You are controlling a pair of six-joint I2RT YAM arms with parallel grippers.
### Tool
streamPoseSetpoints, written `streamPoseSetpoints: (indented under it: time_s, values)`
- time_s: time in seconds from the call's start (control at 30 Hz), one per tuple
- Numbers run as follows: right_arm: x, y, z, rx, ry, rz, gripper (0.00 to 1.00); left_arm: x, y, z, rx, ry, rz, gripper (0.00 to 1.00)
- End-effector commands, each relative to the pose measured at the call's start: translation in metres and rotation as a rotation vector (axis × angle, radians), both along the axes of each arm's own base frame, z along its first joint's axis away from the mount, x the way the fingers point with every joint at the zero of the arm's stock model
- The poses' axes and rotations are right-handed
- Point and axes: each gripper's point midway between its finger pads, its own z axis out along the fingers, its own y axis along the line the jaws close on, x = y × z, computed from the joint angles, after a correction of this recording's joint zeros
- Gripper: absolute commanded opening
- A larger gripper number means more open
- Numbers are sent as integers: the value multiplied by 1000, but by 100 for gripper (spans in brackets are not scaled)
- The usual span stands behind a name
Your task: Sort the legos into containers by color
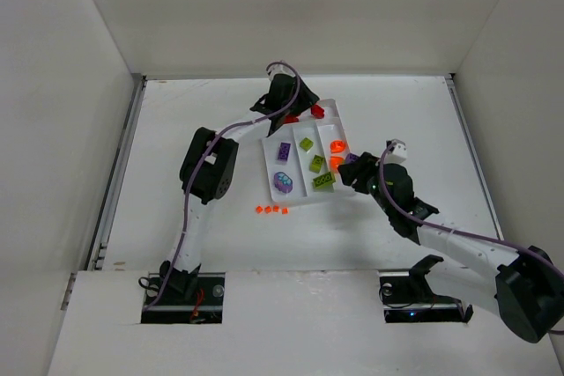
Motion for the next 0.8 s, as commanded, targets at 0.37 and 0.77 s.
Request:
streamPoseSetpoints:
  time_s: [0.37, 0.77]
  values:
    - [3, 9, 24, 32, -86, 37, 44, -44, 6, 64, -24, -75, -41, 42]
    - [-32, 68, 61, 226, -166, 384, 46, -235, 28, 78, -251, -78, -199, 47]
